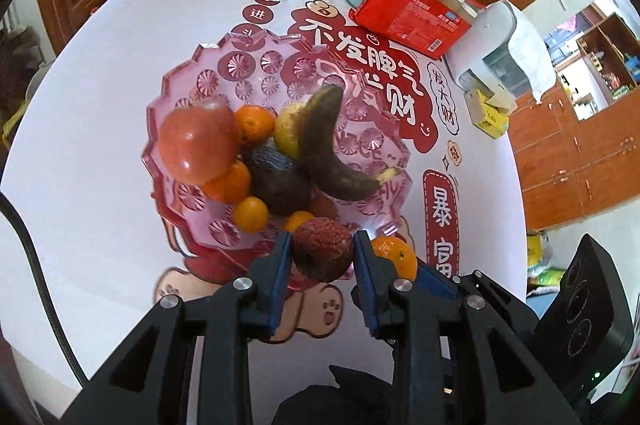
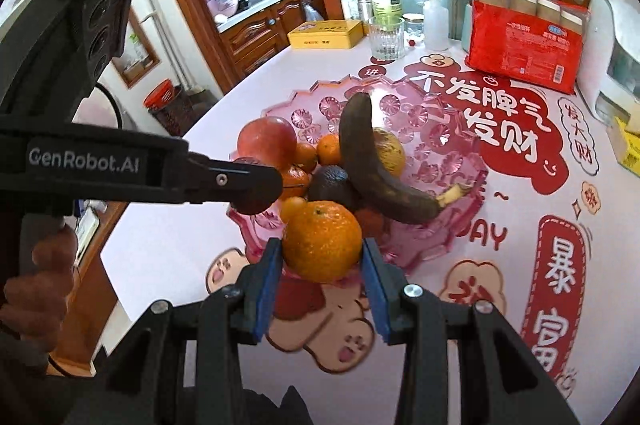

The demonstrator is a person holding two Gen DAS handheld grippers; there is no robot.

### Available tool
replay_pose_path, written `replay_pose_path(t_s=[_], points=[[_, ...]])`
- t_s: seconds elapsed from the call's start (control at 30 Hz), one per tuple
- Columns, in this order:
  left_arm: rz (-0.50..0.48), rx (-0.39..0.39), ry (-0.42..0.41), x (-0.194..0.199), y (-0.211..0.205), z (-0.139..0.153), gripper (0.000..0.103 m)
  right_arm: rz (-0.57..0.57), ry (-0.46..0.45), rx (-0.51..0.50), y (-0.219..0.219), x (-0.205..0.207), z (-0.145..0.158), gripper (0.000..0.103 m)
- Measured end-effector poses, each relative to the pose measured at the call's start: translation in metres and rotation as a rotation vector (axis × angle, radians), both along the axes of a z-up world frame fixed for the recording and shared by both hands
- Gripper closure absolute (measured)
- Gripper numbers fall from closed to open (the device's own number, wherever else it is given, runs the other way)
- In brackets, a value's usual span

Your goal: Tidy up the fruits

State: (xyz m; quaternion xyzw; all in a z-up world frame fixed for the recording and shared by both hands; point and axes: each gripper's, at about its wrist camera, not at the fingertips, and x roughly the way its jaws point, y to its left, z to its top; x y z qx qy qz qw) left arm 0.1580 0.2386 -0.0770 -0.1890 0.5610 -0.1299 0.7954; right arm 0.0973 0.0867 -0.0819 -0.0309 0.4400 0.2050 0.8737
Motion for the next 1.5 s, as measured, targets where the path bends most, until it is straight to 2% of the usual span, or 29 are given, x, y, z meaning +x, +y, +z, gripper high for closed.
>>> replay_pose_path(t_s=[0.23,0.37,0.43,0.53,0.6,0.67,0.7,0.87,1.1,1.2,1.33,1.37,1.5], points=[[-0.094,0.015,0.007,0.014,0.013,-0.011,0.074,-0.111,-0.010,0.005,0.016,0.003,-0.011,0.062],[-0.112,0.042,0.020,0.022,0.014,-0.019,0.072,-0.168,-0.014,-0.006,0.016,0.010,-0.016,0.062],[-0.108,0.033,0.013,0.024,0.016,-0.019,0.062,-0.195,-0.010,-0.010,0.013,0.014,-0.017,0.062],[-0.110,0.038,-0.012,0.024,0.017,-0.016,0.046,-0.212,-0.016,-0.016,0.009,0.016,-0.015,0.050],[-0.101,0.048,-0.020,0.020,0.017,-0.015,0.044,-0.230,-0.033,-0.016,0.005,0.014,-0.013,0.045],[-0.084,0.032,-0.016,0.014,0.017,-0.016,0.038,-0.245,-0.032,-0.008,-0.002,0.009,-0.012,0.039],[-0.072,0.029,-0.011,0.009,0.017,-0.017,0.034,-0.249,-0.028,-0.006,-0.004,0.007,-0.012,0.038],[-0.050,0.078,0.004,-0.016,0.002,-0.024,0.032,-0.267,0.024,0.001,-0.026,-0.014,-0.023,0.035],[-0.025,0.088,0.013,-0.076,-0.049,-0.034,0.031,-0.248,0.113,0.010,-0.076,-0.066,-0.045,0.028],[-0.005,0.108,-0.009,-0.105,-0.075,-0.034,0.031,-0.262,0.143,0.004,-0.109,-0.097,-0.050,0.025],[0.015,0.114,-0.045,-0.142,-0.111,-0.024,0.031,-0.308,0.139,-0.047,-0.147,-0.136,-0.034,0.020],[0.005,0.117,-0.054,-0.149,-0.120,-0.020,0.031,-0.312,0.131,-0.048,-0.154,-0.145,-0.028,0.015],[-0.038,0.165,-0.096,-0.171,-0.148,0.003,0.031,-0.325,0.101,-0.070,-0.180,-0.175,0.001,0.012]])
